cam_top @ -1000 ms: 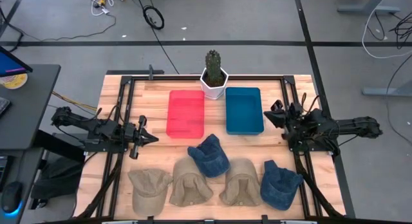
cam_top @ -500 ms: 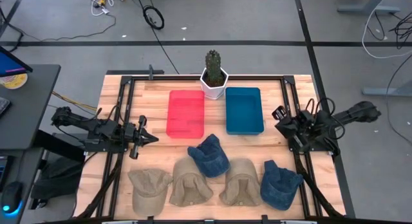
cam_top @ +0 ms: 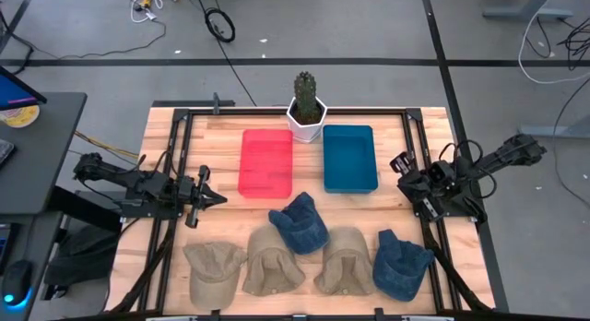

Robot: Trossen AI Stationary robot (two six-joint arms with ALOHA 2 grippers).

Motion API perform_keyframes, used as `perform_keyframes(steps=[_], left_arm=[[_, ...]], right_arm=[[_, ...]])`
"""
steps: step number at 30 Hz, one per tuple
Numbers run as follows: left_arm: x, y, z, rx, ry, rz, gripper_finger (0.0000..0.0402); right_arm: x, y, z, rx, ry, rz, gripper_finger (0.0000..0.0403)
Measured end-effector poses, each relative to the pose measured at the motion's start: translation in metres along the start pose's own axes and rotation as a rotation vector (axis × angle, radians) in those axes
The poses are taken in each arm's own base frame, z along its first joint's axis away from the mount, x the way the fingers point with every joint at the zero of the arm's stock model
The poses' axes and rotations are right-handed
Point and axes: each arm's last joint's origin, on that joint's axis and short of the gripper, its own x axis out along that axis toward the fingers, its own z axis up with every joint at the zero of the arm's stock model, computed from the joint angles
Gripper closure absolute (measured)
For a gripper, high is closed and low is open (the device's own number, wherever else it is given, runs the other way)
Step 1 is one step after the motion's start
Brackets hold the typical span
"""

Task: Pick & Place hat
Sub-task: Put the left blue cap into the blue bin

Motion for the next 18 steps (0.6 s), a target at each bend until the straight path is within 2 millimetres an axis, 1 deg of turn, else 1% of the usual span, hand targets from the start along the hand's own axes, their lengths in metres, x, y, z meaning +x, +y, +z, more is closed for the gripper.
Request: perform_keyframes(steps=[2, 5, 9, 11, 16, 18], left_arm=[[0.0, 0.0, 0.0, 0.0, 0.0, 0.0, 0.0383], [0.0, 0.0, 0.0, 0.0, 0.0, 0.0, 0.0383], [0.0, 0.0, 0.0, 0.0, 0.0, 0.0, 0.0383], [0.0, 0.0, 0.0, 0.0, 0.0, 0.0, 0.0383], [0.0, 0.0, 0.0, 0.0, 0.0, 0.0, 0.0383], [0.0, 0.0, 0.0, 0.0, 0.0, 0.0, 0.0383]], right_arm=[[0.0, 0.0, 0.0, -0.027, -0.006, -0.002, 0.0394], [0.0, -0.001, 0.0, -0.022, -0.007, -0.018, 0.0394], [0.001, -0.003, -0.003, 0.099, -0.006, -0.086, 0.0394], [0.002, -0.003, -0.002, 0.123, -0.025, -0.09, 0.0394], [0.002, -0.002, 0.011, 0.11, -0.172, -0.065, 0.0394], [0.006, -0.002, 0.017, 0.095, -0.206, -0.062, 0.0394]])
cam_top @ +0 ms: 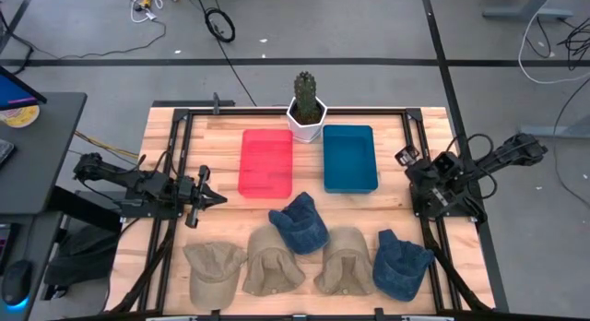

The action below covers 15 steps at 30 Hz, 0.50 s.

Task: Pick & Place hat
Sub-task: Put the left blue cap into the blue bin

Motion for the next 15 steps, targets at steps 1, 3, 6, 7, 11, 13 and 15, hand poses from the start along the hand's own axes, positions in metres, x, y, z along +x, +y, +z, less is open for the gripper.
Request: perform_keyframes(steps=[1, 3, 6, 7, 11, 13, 15], left_arm=[[0.0, 0.0, 0.0, 0.0, 0.0, 0.0, 0.0383], [0.0, 0.0, 0.0, 0.0, 0.0, 0.0, 0.0383], [0.0, 0.0, 0.0, 0.0, 0.0, 0.0, 0.0383], [0.0, 0.0, 0.0, 0.0, 0.0, 0.0, 0.0383], [0.0, 0.0, 0.0, 0.0, 0.0, 0.0, 0.0383], [0.0, 0.0, 0.0, 0.0, 0.0, 0.0, 0.0383], [0.0, 0.0, 0.0, 0.0, 0.0, 0.0, 0.0383]], right_arm=[[0.003, 0.001, 0.002, -0.003, -0.01, 0.001, 0.0394], [0.012, 0.003, 0.007, -0.012, -0.013, 0.004, 0.0394], [0.034, 0.007, 0.016, -0.031, 0.022, 0.02, 0.0394], [0.042, 0.009, 0.019, -0.041, 0.052, 0.031, 0.0394], [0.075, 0.016, 0.035, -0.081, 0.194, 0.035, 0.0394], [0.089, 0.02, 0.042, -0.08, 0.261, 0.033, 0.0394], [0.103, 0.025, 0.05, -0.083, 0.31, 0.041, 0.0394]])
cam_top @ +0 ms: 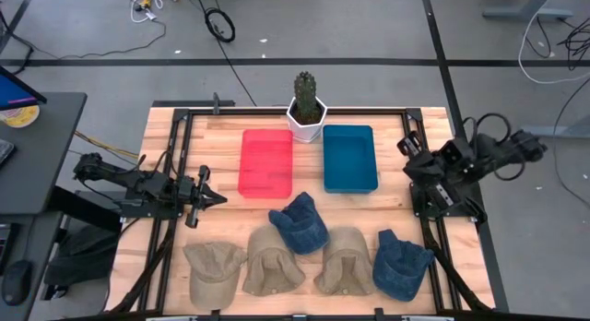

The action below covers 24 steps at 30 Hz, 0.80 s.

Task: Pick & Place hat
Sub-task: Put the left blue cap into the blue bin

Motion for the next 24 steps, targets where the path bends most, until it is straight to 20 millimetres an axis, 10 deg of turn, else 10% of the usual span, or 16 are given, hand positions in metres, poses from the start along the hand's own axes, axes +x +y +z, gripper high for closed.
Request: perform_keyframes(steps=[24], left_arm=[[0.0, 0.0, 0.0, 0.0, 0.0, 0.0, 0.0383]], right_arm=[[0.081, 0.046, 0.085, -0.103, 0.336, -0.12, 0.0394]])
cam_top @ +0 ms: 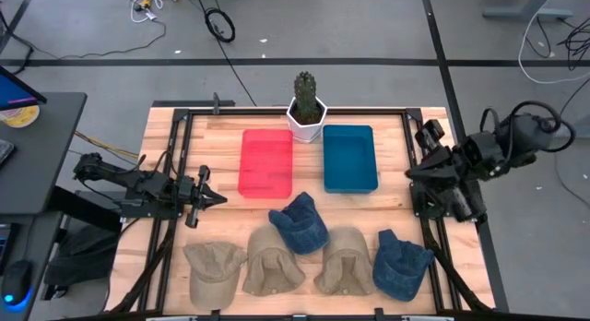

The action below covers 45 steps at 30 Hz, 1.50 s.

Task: Pick & Place hat
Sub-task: Put the left blue cap into the blue bin

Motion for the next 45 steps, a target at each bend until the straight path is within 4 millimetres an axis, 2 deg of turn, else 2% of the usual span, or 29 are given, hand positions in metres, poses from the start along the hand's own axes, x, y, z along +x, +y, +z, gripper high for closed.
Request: perform_keyframes(steps=[4, 10, 17, 23, 27, 33, 37, 39, 42, 45], left_arm=[[0.0, 0.0, 0.0, 0.0, 0.0, 0.0, 0.0383], [0.0, 0.0, 0.0, 0.0, 0.0, 0.0, 0.0383], [0.0, 0.0, 0.0, 0.0, 0.0, 0.0, 0.0383], [0.0, 0.0, 0.0, 0.0, 0.0, 0.0, 0.0383], [0.0, 0.0, 0.0, 0.0, 0.0, 0.0, 0.0383], [0.0, 0.0, 0.0, 0.0, 0.0, 0.0, 0.0383], [0.0, 0.0, 0.0, 0.0, 0.0, 0.0, 0.0383], [0.0, 0.0, 0.0, 0.0, 0.0, 0.0, 0.0383], [0.0, 0.0, 0.0, 0.0, 0.0, 0.0, 0.0383], [0.0, 0.0, 0.0, 0.0, 0.0, 0.0, 0.0383]], right_arm=[[0.011, 0.01, 0.01, -0.06, 0.077, -0.116, 0.0394], [0.021, 0.028, 0.037, -0.142, 0.148, -0.201, 0.0394], [0.041, 0.061, 0.053, -0.288, 0.209, -0.408, 0.0394], [0.066, 0.099, 0.051, -0.462, 0.343, -0.751, 0.0394], [0.086, 0.123, 0.042, -0.534, 0.373, -0.734, 0.0394], [0.107, 0.147, 0.007, -0.7, 0.445, -0.715, 0.0394], [0.119, 0.154, -0.011, -0.741, 0.465, -0.722, 0.0394], [0.121, 0.153, -0.014, -0.745, 0.468, -0.729, 0.0394], [0.117, 0.145, -0.005, -0.712, 0.456, -0.741, 0.0394], [0.103, 0.128, 0.019, -0.564, 0.39, -0.766, 0.0394]])
